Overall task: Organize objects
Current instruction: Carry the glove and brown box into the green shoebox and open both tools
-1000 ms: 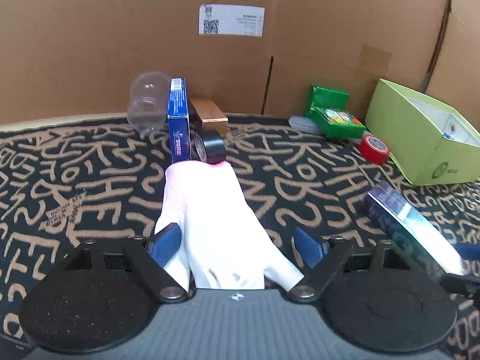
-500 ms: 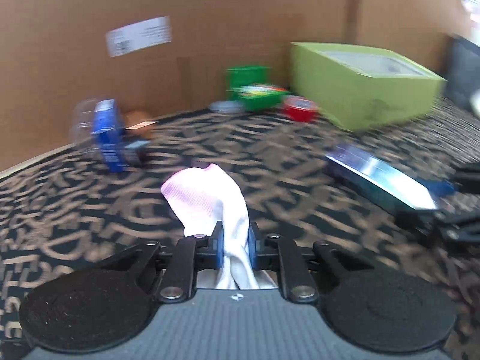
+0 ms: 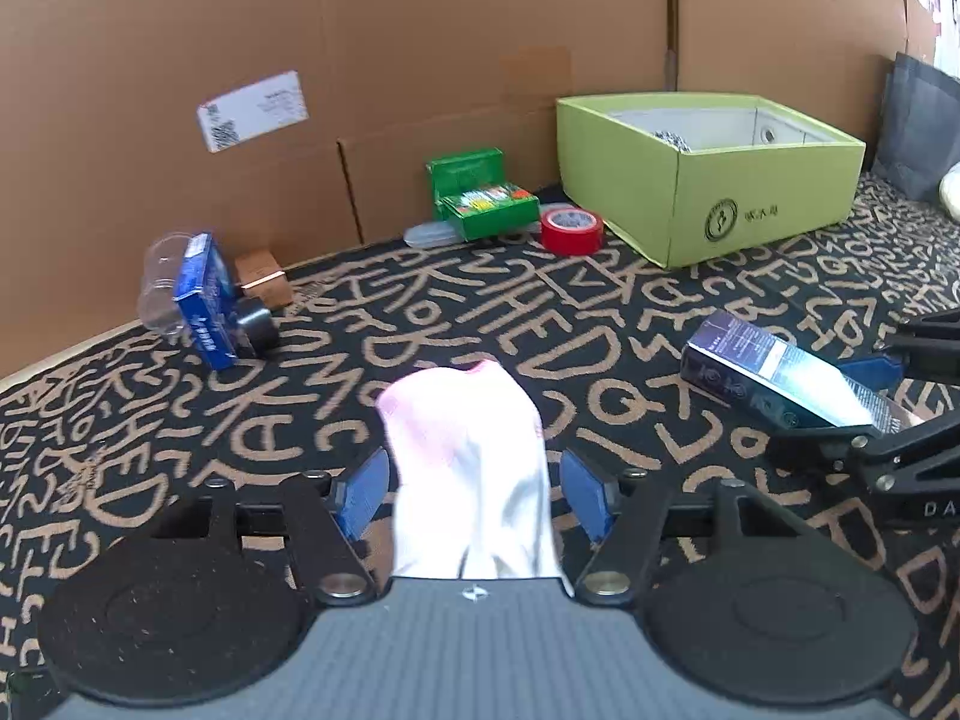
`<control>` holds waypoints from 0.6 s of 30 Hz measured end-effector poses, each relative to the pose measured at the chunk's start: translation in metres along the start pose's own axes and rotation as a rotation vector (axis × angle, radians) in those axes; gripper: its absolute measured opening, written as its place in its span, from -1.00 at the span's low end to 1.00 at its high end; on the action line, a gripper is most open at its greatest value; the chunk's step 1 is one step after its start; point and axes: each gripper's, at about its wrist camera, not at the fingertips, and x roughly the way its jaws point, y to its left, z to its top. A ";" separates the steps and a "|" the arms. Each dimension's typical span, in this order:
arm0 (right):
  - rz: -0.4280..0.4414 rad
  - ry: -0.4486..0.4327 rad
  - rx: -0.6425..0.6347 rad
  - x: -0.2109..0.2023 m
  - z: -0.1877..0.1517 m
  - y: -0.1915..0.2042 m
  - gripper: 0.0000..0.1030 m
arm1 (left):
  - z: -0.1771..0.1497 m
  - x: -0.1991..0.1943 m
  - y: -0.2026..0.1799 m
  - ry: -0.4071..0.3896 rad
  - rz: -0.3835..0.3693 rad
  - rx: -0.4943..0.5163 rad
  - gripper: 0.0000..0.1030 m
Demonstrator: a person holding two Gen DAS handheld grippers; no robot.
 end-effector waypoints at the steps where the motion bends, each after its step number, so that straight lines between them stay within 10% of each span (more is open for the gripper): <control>1: -0.003 -0.005 0.004 0.000 -0.001 0.001 -0.04 | 0.001 0.003 -0.002 0.008 -0.010 0.001 0.33; 4: -0.004 -0.016 0.026 -0.003 -0.003 -0.002 -0.26 | 0.001 0.011 -0.010 0.015 -0.036 -0.013 0.20; 7: 0.008 -0.017 0.046 -0.008 -0.005 -0.008 -0.26 | 0.007 0.010 -0.018 0.021 -0.068 0.016 -0.78; 18: -0.003 -0.170 0.124 -0.069 0.012 -0.054 -0.26 | 0.081 -0.024 -0.047 -0.160 -0.264 0.015 -0.84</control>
